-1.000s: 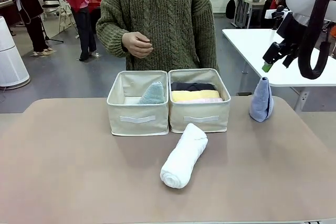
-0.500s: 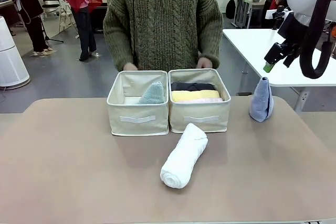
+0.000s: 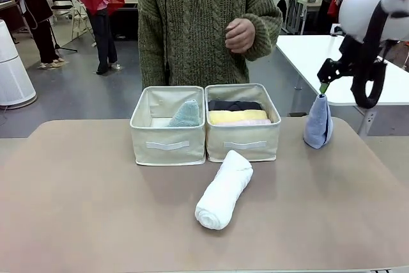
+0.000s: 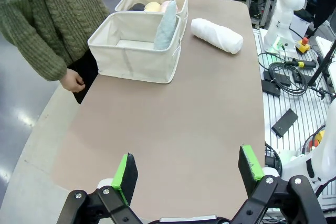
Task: Sort the towels based on their folding style.
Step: Pick up another triangle-folded towel from the table and place it in the left Fabric basket.
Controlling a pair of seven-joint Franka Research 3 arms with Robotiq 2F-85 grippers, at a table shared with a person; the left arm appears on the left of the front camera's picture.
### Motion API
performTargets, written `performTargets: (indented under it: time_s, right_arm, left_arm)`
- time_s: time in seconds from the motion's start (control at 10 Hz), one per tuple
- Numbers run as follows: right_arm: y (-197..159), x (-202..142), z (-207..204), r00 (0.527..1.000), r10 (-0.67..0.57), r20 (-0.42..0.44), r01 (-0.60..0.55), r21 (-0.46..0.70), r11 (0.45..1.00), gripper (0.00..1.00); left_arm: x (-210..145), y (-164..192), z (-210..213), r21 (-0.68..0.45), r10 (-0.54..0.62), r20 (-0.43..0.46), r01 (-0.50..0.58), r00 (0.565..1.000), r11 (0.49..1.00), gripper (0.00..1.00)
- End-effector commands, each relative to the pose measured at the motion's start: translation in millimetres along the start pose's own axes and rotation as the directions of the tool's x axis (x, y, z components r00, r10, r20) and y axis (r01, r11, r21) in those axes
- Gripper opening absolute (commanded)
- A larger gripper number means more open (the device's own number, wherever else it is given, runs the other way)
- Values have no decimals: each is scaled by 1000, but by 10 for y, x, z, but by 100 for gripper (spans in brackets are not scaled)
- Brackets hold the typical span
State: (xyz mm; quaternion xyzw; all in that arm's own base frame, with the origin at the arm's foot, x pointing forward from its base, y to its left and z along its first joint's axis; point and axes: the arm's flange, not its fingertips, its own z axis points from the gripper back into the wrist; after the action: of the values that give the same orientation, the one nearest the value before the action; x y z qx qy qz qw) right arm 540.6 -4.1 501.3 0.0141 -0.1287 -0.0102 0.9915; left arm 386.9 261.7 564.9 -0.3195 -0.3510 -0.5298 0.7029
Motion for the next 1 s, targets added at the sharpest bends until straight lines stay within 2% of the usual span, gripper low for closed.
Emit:
performTargets:
  time_s: [0.0, 0.2, 0.4, 0.6, 0.9]
  right_arm:
    - [286, 213, -180, 975, -219, -49, 215, -72, 974, 100]
    - [388, 272, -233, 950, -305, -59, 303, -44, 952, 100]
    - [418, 325, -276, 953, -299, -41, 299, -1, 954, 100]
    - [322, 391, -397, 946, -322, -19, 322, -30, 946, 100]
    - [268, 447, -622, 951, -307, -48, 307, -6, 952, 100]
  left_arm:
    - [-1, -20, 3, 2, -5, 15, 5, 1000, 1000, 100]
    - [-1, -20, 3, 2, -5, 15, 5, 1000, 1000, 100]
    - [-1, -20, 3, 2, -5, 15, 5, 1000, 1000, 100]
    - [-1, -20, 3, 2, -5, 15, 5, 1000, 1000, 100]
    - [-1, -20, 3, 2, -5, 15, 5, 1000, 1000, 100]
